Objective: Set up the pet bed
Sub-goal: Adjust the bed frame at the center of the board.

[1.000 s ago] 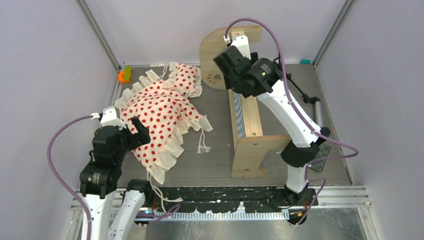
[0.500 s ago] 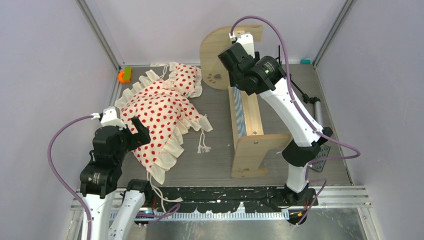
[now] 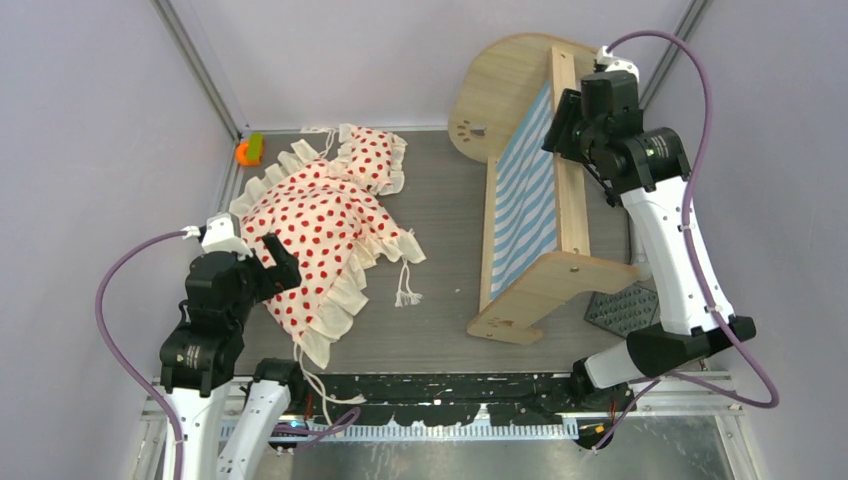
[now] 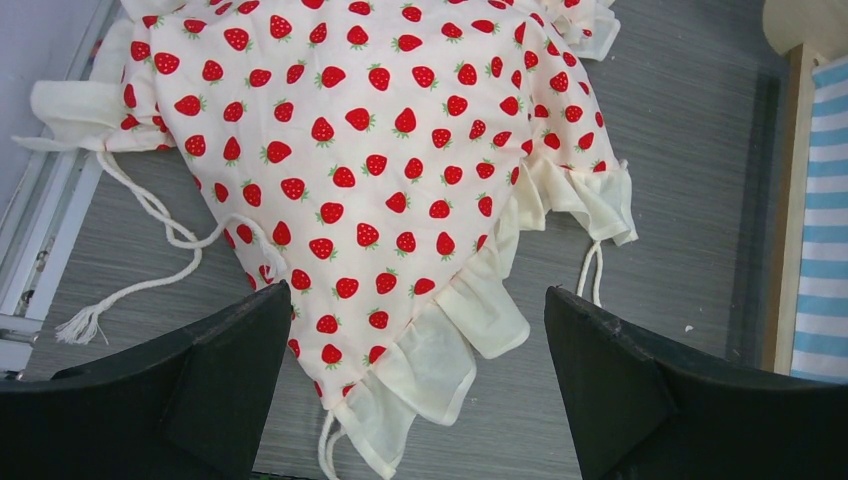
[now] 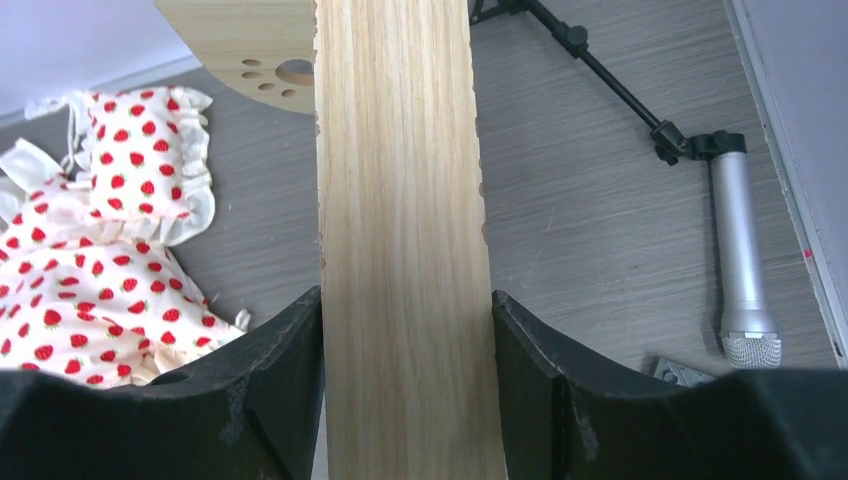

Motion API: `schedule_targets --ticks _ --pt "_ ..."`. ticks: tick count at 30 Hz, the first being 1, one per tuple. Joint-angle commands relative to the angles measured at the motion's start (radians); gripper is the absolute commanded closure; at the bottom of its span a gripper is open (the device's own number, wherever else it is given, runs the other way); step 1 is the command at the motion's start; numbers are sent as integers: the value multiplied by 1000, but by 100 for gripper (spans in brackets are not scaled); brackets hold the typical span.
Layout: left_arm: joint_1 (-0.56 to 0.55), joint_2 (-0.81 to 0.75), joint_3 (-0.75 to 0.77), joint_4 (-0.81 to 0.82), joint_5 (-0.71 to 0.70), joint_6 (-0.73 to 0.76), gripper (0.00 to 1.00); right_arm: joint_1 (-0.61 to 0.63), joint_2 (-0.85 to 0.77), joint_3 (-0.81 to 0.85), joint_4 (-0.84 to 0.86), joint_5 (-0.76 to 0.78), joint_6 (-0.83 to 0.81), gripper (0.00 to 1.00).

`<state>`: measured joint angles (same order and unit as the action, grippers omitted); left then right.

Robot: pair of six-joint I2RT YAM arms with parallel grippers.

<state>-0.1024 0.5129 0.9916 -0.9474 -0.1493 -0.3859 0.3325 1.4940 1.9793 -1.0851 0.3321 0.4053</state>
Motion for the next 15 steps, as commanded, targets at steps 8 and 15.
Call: schedule_targets --ticks 8,15 --pt "-1 7 1 27 10 7 0 -140 -90 -375 147 -171 34 92" --pt "-1 16 0 26 17 10 0 -175 -114 -510 177 -172 28 92"
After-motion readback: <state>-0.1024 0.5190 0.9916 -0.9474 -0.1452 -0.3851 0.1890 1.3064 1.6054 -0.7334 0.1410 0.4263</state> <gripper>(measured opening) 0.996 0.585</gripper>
